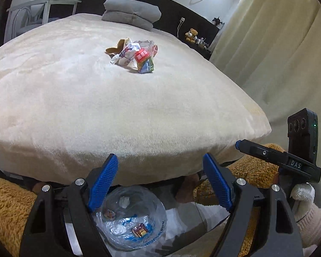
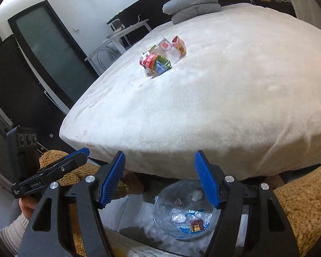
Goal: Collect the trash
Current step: 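Raise both open tools back over the bed toward the remaining trash, then grasp the red-labeled bottle with the right tool while the left tool grasps the white crumpled wrapper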
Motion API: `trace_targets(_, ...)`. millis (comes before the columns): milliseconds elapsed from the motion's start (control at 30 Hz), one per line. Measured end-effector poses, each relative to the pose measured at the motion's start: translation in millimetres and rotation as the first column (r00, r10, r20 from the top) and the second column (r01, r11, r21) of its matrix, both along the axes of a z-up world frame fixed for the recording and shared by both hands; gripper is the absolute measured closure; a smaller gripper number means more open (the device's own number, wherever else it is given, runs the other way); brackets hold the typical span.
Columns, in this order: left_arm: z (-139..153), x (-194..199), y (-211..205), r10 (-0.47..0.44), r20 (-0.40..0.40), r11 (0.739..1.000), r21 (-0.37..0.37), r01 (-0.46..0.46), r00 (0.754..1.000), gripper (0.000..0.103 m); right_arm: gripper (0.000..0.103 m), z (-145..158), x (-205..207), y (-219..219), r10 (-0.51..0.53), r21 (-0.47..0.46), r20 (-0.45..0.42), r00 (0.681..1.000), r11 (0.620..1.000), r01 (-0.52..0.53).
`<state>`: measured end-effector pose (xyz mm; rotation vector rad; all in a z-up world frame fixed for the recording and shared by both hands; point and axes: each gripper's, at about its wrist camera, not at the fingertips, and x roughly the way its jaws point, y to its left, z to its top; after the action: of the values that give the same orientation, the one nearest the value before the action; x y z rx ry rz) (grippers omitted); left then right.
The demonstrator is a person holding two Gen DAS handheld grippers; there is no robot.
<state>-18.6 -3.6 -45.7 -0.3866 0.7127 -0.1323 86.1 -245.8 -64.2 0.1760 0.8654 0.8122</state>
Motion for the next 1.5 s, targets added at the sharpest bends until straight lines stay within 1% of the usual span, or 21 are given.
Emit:
trace_targets(67, 6, 5, 5, 0.005, 0.013, 1.000, 0.003, -0.005, 1.000, 0.023, 0.036, 5, 10, 6, 0.006, -0.013, 0.016, 1.000, 1.000, -0.006)
trace_targets(267, 22, 29, 25, 0.019, 0.047, 1.000, -0.014, -0.019, 0.999, 0.023, 0.036, 18, 39, 30, 0.045, -0.089, 0.115, 0.992, 0.995, -0.035)
trace_targets(367, 29, 41, 37, 0.027, 0.059, 1.000, -0.007, -0.027, 0.998, 0.023, 0.036, 20, 59, 42, 0.055, -0.108, 0.133, 0.990, 0.993, -0.040)
trace_targets(500, 35, 59, 61, 0.047, 0.064, 0.998, -0.035, -0.045, 0.997, 0.023, 0.036, 17, 84, 63, 0.065, -0.142, 0.144, 0.987, 0.989, -0.045)
trace_targets(600, 40, 72, 78, 0.065, 0.077, 0.997, -0.036, -0.062, 0.995, 0.023, 0.036, 16, 97, 84, 0.090, -0.186, 0.181, 0.979, 0.981, -0.056)
trace_targets(700, 41, 84, 98, 0.090, 0.081, 0.994, -0.061, -0.085, 0.993, 0.023, 0.033, 11, 109, 104, 0.110, -0.218, 0.200, 0.974, 0.974, -0.065)
trace_targets(800, 42, 94, 115, 0.112, 0.079, 0.992, -0.075, -0.106, 0.991, 0.023, 0.028, 7, 123, 121, 0.128, -0.231, 0.194, 0.973, 0.970, -0.082)
trace_targets(867, 43, 100, 124, 0.120, 0.079, 0.991, -0.074, -0.114, 0.990, 0.023, 0.028, 4, 131, 134, 0.139, -0.247, 0.202, 0.969, 0.965, -0.087)
trace_targets(933, 43, 106, 131, 0.132, 0.078, 0.989, -0.075, -0.126, 0.988, 0.023, 0.024, 1, 138, 143, 0.142, -0.256, 0.202, 0.969, 0.963, -0.088)
trace_targets(1200, 41, 129, 150, 0.119, 0.059, 0.990, -0.079, -0.115, 0.991, 0.023, 0.024, -7, 168, 183, 0.155, -0.285, 0.205, 0.966, 0.954, -0.092)
trace_targets(1433, 33, 146, 168, 0.125, 0.023, 0.989, -0.085, -0.123, 0.992, 0.023, 0.024, -12, 191, 210, 0.146, -0.303, 0.223, 0.964, 0.950, -0.074)
trace_targets(1500, 30, 151, 171, 0.120, 0.005, 0.989, -0.089, -0.119, 0.993, 0.023, 0.024, -14, 198, 214, 0.143, -0.302, 0.215, 0.966, 0.950, -0.074)
